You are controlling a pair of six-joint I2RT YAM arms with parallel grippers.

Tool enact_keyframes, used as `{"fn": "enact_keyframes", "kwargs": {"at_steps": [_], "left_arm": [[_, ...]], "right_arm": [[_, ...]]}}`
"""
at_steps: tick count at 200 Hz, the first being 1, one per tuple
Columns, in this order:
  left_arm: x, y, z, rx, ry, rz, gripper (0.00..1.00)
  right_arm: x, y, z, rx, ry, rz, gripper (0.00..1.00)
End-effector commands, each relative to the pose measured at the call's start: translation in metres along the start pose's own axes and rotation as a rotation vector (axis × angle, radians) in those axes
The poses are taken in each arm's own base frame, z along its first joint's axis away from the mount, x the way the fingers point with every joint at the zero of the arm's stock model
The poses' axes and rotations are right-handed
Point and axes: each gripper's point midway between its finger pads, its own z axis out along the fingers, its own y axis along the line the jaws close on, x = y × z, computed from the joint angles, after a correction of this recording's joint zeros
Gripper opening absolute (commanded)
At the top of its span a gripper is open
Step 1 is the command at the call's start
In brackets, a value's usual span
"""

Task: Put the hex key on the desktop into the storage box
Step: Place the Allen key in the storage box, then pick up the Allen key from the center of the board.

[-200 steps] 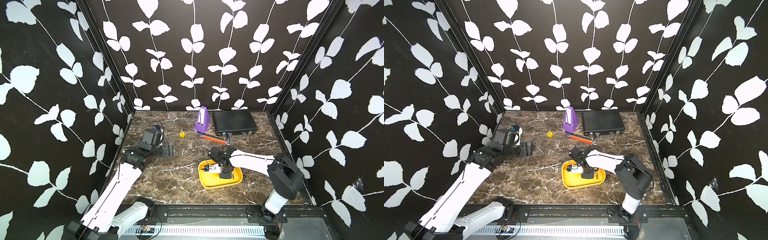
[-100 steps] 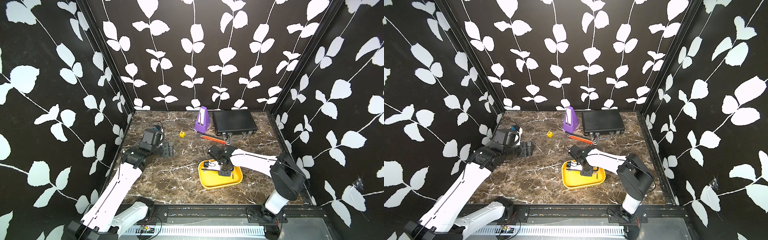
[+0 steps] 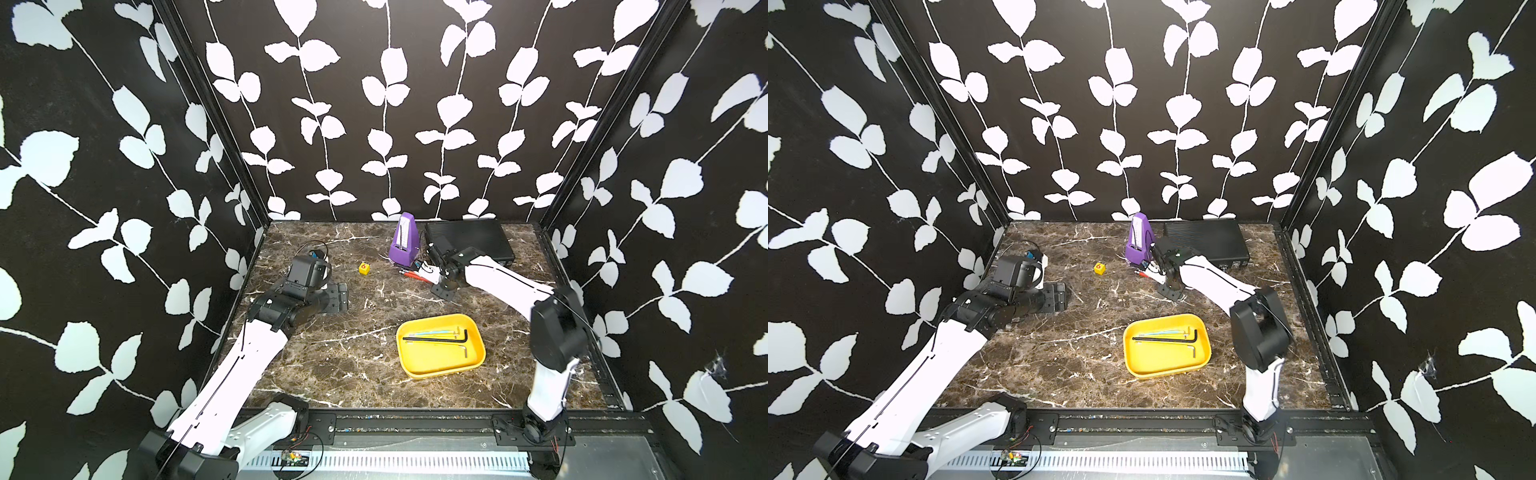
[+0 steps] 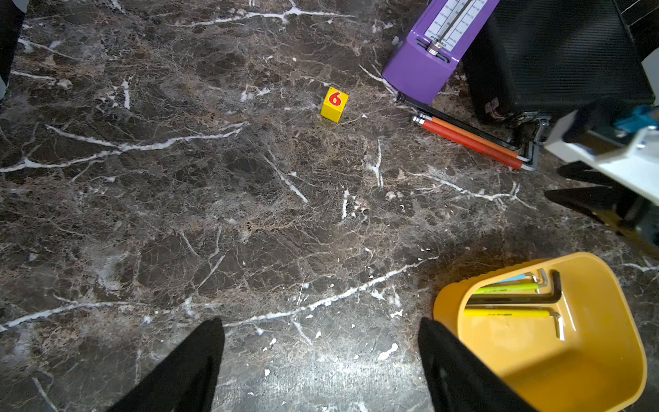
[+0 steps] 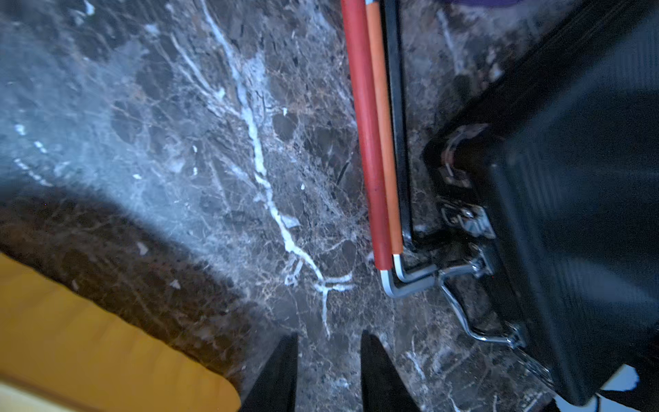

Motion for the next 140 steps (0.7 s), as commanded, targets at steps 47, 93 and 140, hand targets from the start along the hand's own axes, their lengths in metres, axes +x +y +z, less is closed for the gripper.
{"fn": "enact_keyframes", "kwargs": {"at_steps": [47, 93, 140], "left_arm": [[-0.004, -0.004, -0.002, 0.014, -0.005, 0.014, 0.86], [-0.004, -0.003, 0.000, 0.008, 0.003, 0.020, 0.87], [-0.007, -0.005, 0.001, 0.009, 0.008, 0.026, 0.87]], "right_arm": [[-0.016, -0.031, 0.035, -0.004, 0.086, 0.131, 0.33], [-0.022, -0.039, 0.050, -0.006, 0.090, 0.162, 0.34], [-0.028, -0.047, 0.068, 0.002, 0.099, 0.176, 0.35]]}}
